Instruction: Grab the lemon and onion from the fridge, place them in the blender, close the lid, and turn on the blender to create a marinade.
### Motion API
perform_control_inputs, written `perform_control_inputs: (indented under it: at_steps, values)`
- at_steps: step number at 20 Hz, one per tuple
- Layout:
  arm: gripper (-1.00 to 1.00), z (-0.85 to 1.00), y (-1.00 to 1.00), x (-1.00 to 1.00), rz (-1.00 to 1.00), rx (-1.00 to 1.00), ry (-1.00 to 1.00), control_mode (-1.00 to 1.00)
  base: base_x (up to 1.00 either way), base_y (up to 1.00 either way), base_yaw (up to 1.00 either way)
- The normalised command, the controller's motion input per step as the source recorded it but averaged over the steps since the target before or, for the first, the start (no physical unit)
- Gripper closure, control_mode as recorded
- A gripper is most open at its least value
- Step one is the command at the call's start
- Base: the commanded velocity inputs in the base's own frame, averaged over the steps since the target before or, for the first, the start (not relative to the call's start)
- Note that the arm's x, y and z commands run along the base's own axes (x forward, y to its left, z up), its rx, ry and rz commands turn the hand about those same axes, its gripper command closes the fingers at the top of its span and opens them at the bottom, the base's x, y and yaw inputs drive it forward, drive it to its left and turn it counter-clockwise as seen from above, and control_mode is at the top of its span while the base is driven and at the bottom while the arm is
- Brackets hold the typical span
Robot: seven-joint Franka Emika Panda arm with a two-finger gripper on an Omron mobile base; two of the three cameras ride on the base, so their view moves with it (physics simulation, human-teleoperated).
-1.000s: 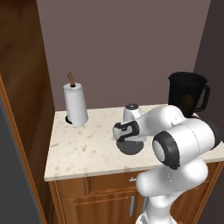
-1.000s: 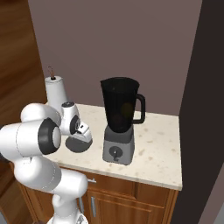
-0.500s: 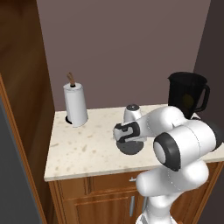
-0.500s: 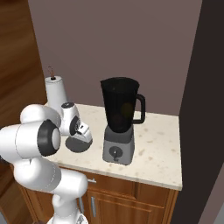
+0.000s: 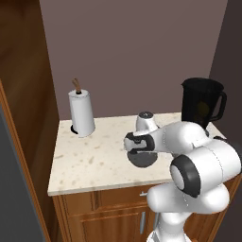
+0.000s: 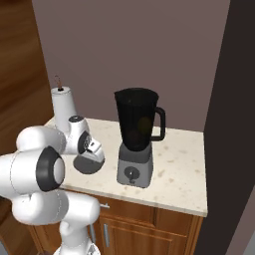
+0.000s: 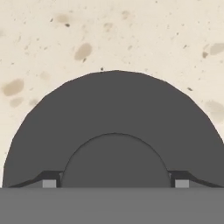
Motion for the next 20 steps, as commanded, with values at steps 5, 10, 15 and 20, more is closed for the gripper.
perform_control_inputs:
  at_steps: [5,10,15,20]
  values:
    - [1.0,0.94,-0.02,-0.21,0.0,0.0,-0.25,-1.0,0.0,0.0,0.0]
    - [1.0,1.0,-0.03,-0.02,0.0,0.0,-0.28,-1.0,0.0,0.0,0.0]
    - [1.0,1.0,-0.17,-0.02,0.0,0.01,-0.26,-1.0,0.0,0.0,0.0]
    - [1.0,1.0,-0.3,-0.11,0.0,0.06,-0.2,-1.0,0.0,0.0,0.0]
